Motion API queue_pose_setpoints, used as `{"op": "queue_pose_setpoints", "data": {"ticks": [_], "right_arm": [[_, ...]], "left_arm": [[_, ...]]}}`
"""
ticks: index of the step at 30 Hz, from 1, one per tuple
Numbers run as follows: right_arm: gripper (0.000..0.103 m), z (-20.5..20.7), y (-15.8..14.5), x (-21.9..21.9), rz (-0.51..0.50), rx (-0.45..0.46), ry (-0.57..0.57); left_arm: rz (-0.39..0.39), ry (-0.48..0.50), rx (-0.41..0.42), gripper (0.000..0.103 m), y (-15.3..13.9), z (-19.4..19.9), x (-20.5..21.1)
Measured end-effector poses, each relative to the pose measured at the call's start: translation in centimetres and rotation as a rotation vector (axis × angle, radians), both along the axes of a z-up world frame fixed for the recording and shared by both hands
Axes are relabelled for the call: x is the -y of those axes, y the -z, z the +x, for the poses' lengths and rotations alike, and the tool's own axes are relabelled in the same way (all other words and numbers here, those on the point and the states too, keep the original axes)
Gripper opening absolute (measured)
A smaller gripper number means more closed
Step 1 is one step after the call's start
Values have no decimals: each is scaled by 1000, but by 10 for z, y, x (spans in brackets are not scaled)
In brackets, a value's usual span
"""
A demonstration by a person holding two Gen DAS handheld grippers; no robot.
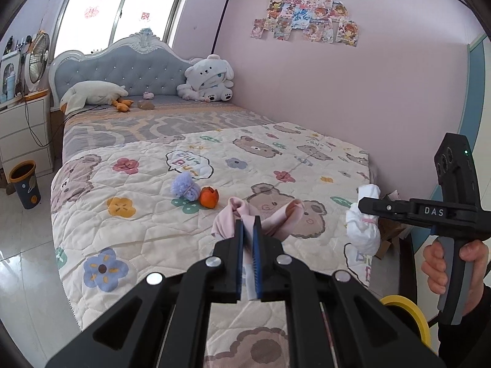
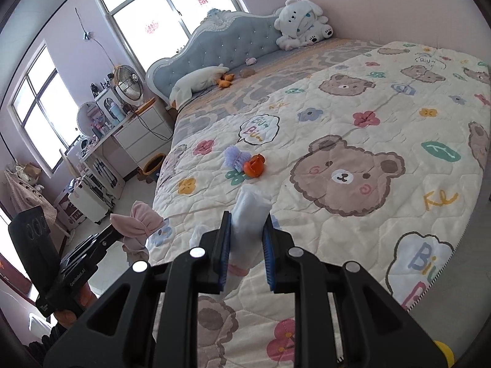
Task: Collect trash
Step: 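Carry the pink cloth and white tissue over the yellow bin and open both tools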
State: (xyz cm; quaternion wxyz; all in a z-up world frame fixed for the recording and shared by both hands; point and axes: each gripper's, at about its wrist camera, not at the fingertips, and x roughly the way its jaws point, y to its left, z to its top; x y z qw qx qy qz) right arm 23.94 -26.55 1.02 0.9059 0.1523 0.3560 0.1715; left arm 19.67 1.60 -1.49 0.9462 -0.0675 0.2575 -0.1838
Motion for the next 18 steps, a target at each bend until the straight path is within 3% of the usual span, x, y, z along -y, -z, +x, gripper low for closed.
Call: {"op": "queue_pose_setpoints", "data": {"ticks": [7, 18], "right_arm": [[19, -58, -16, 19, -32, 61, 44], [19, -140, -17, 68, -46, 96, 136]], "left_arm": [[10, 77, 41, 5, -12, -37, 29], [33, 214, 67, 5, -17, -88, 83]]}}
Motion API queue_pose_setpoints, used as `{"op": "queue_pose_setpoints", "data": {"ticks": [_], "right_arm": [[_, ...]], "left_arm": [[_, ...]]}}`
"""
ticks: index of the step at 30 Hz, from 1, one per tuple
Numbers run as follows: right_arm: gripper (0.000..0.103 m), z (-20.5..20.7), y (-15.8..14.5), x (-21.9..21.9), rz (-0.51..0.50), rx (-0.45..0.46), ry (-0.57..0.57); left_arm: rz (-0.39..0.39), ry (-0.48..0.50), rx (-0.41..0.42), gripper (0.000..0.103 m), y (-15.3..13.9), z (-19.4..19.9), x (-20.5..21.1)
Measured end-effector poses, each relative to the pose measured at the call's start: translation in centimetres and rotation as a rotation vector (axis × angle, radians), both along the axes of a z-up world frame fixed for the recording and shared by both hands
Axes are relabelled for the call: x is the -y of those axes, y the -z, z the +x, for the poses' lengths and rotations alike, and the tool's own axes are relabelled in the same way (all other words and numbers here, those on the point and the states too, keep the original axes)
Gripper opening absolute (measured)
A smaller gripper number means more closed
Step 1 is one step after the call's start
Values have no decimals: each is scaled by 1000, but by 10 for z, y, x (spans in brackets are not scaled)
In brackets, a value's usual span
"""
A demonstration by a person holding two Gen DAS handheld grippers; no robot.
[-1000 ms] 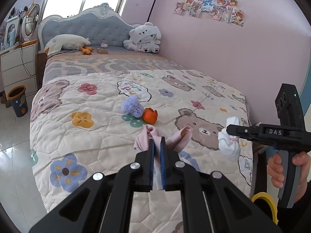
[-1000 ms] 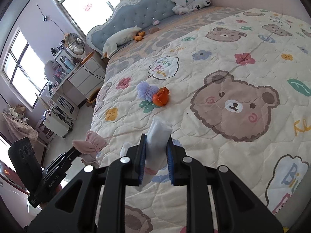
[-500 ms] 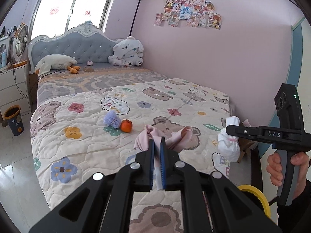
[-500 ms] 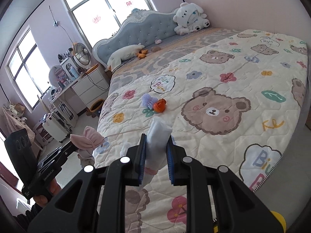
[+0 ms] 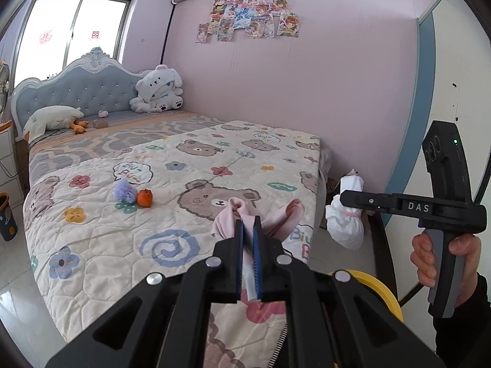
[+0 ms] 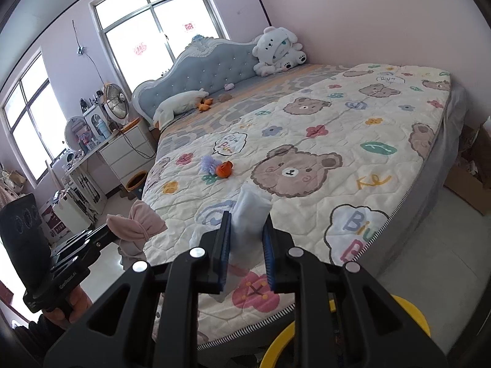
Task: Collect trash
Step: 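Carry the pink cloth and white tissue over the yellow bin and open both tools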
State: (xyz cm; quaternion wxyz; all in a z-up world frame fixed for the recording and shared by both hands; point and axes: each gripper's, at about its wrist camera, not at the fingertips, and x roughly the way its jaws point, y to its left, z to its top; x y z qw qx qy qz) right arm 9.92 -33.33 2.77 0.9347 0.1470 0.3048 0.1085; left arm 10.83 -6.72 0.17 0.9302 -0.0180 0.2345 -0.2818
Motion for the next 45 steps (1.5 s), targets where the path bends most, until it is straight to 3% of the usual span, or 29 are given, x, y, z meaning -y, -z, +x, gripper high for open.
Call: {"op": "queue_pose_setpoints", "data": {"ticks": [12, 18, 32, 38, 45], "right_arm": [[19, -67, 17, 44, 5, -1, 108], [19, -88, 31, 62, 1, -19, 146], [19, -121, 75, 101, 16, -86, 231], [20, -130, 93, 115, 40, -113, 251], [23, -133, 100, 120, 55, -122, 258]], "left_arm": [[40, 134, 19, 5, 2, -39, 54], [85, 185, -7, 5, 17, -47, 81], [178, 311, -166, 5, 76, -49, 139], [199, 335, -290, 5, 104, -43, 153], [214, 354, -347, 6, 119, -42, 161]]}}
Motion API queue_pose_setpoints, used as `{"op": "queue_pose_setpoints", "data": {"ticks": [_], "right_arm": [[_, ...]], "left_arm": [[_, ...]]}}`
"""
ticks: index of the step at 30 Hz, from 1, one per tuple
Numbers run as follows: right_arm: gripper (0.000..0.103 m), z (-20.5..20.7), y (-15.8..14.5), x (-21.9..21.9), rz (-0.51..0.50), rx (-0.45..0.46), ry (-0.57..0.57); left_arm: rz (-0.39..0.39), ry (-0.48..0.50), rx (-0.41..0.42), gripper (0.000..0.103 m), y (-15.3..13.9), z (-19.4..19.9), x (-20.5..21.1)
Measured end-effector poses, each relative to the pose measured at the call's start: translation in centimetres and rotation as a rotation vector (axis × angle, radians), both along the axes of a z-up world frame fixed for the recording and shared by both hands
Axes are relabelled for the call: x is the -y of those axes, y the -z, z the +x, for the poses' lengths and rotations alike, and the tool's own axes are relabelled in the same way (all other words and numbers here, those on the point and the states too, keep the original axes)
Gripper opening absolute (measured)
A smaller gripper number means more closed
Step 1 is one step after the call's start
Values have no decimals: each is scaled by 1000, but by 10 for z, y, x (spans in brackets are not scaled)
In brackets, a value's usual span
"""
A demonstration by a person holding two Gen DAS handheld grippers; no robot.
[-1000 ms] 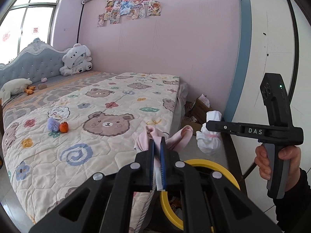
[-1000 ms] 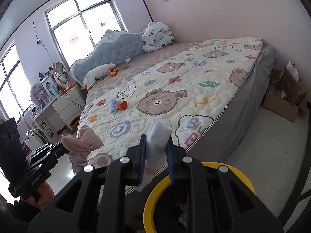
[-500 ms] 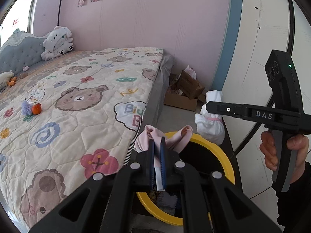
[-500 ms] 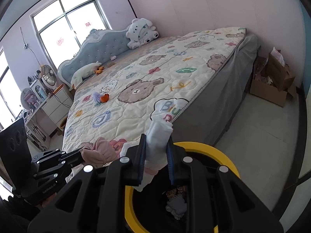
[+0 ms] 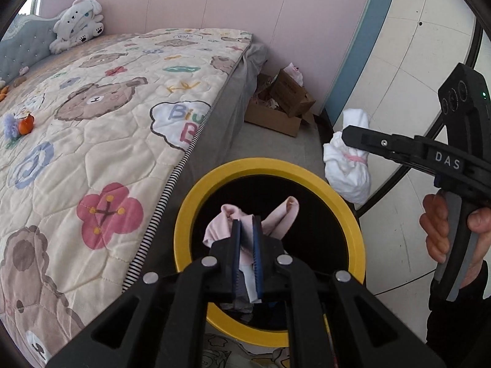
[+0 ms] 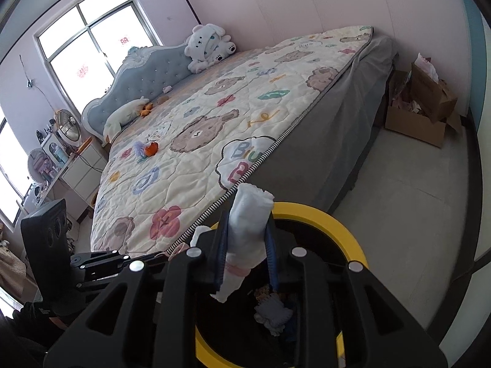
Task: Collect trash
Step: 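Carry the pink cloth and white tissue over the yellow bin and open both tools, then move both open tools back over the bed toward the mesh puff and orange peel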
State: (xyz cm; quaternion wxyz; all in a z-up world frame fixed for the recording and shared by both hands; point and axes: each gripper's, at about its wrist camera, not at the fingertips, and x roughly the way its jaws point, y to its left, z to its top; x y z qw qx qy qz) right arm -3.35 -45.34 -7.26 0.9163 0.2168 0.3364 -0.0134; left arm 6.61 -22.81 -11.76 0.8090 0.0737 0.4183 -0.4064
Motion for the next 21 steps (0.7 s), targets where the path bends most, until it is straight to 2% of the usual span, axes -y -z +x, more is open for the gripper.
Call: {"op": "queue_pose_setpoints", "data": {"ticks": [2, 4, 7, 8, 11, 12, 16, 21], "right_arm": [[25, 1, 2, 1, 5, -4, 3], [29, 1, 2, 4, 10, -7, 14], [38, 1, 4, 9, 17, -11, 39], [41, 0, 4, 11, 21, -11, 51], [44, -3, 0, 20, 21, 2, 89], [46, -4, -2, 22, 19, 11, 101], [61, -4, -15, 22, -18, 68, 130], [76, 13, -26, 8, -47, 141, 92]], "left_arm": [[4, -2, -1, 6, 1, 1, 1], [3, -6, -7, 11, 2, 1, 1], [-10, -12, -8, 29, 0, 2, -2], [-20, -19, -11, 38, -2, 3, -4], [-43, -37, -9, 48, -6, 6, -10], [-52, -49, -6, 55, -7, 9, -13], [-74, -110, 16, 62, -13, 25, -31], [-86, -200, 50, 68, -19, 50, -61]]}}
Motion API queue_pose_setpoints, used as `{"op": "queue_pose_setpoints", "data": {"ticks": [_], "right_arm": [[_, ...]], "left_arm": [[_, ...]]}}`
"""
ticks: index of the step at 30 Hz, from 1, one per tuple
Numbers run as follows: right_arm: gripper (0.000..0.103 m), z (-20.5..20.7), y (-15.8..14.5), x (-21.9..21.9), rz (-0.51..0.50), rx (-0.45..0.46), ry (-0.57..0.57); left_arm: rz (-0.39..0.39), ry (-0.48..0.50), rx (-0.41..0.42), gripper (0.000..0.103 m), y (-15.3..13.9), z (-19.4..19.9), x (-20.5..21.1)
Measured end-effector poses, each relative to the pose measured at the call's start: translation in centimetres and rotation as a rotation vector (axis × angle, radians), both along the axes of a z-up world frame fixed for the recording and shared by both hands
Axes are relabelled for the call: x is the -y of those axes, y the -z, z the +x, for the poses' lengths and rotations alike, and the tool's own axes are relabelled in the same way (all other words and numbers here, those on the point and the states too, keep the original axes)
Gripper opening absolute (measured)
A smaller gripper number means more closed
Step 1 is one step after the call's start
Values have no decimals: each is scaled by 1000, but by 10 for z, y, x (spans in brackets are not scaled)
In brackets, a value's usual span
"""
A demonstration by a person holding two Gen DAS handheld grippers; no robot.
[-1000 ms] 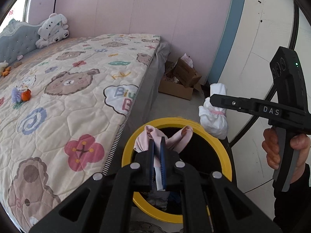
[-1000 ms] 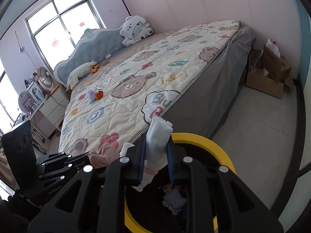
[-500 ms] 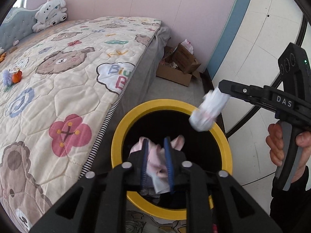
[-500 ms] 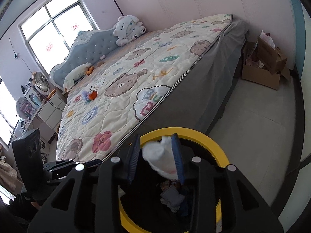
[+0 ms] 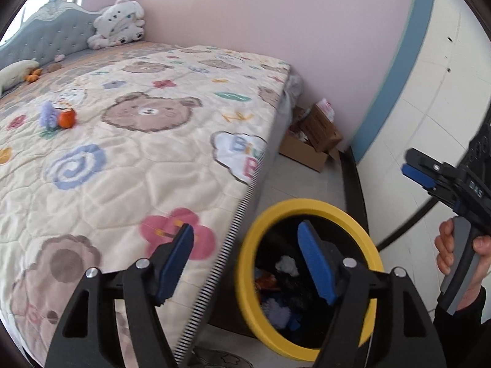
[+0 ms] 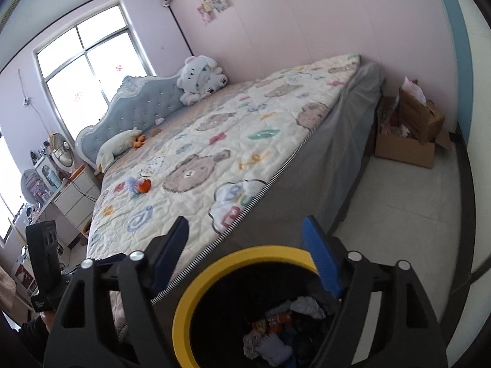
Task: Collect trash
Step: 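Move both open tools back over the bed toward the mesh puff and orange peel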
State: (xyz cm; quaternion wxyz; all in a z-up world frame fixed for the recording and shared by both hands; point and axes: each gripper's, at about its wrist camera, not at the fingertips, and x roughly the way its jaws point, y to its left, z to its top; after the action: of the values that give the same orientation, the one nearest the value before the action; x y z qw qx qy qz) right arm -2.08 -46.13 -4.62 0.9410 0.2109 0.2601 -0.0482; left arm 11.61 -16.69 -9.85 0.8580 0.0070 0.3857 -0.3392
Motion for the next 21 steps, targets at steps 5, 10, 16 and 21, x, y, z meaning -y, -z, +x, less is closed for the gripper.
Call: {"op": "queue_pose_setpoints", "data": {"ticks": [5, 10, 16, 21], "right_arm": [[78, 40, -2, -25, -19, 21, -92], [79, 97, 5, -58, -24, 2, -190], [79, 175, 17, -112, -49, -35, -307], [79, 245, 30, -160, -78, -63, -392]], "left_arm": [[-9, -104, 9, 68, -5, 32, -38], [-12, -209, 20, 68, -9, 68, -79], [-9, -344, 29, 68, -8, 125, -132], [12, -441, 26, 68, -4, 183, -175]]}}
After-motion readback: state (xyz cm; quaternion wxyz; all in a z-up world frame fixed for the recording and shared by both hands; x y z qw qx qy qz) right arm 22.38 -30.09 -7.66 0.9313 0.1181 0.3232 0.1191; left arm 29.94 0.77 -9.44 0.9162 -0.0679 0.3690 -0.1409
